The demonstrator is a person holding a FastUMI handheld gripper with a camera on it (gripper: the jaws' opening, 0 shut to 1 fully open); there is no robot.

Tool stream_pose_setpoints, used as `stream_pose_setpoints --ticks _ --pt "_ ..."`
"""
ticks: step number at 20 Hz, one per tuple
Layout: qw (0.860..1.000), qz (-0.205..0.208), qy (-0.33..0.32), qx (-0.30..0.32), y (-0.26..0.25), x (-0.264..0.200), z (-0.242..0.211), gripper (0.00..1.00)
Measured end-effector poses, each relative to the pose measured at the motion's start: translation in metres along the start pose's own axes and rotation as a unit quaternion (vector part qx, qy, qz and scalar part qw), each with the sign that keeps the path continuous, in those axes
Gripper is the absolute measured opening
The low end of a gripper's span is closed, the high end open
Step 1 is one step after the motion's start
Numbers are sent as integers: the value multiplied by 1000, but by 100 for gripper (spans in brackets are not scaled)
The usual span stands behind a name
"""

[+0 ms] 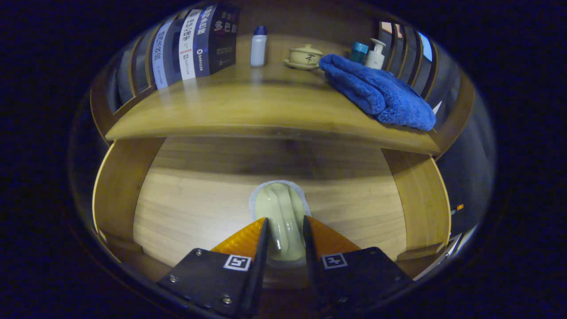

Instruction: Pull open the drawer, take out the items inside it, and place them on the countertop above the cabinet.

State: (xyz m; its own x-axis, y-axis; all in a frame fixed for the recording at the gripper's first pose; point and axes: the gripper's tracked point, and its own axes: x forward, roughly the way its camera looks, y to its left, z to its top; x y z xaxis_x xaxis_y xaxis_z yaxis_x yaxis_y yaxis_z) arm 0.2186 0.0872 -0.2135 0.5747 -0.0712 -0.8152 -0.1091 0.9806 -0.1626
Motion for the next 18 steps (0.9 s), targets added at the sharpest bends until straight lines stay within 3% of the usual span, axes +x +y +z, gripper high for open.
stream_pose_setpoints --ticks 3,9,11,12,18 --pt "1000 2 -5 -2 -2 -4 4 22" --pt "1000 1 -27 9 -2 -3 4 22" --pt "1000 -14 -25 -1 -7 -9 3 12" --pt "999 -16 -27 -2 -9 -11 2 12" --pt "995 -9 -92 22 -4 -57 23 12"
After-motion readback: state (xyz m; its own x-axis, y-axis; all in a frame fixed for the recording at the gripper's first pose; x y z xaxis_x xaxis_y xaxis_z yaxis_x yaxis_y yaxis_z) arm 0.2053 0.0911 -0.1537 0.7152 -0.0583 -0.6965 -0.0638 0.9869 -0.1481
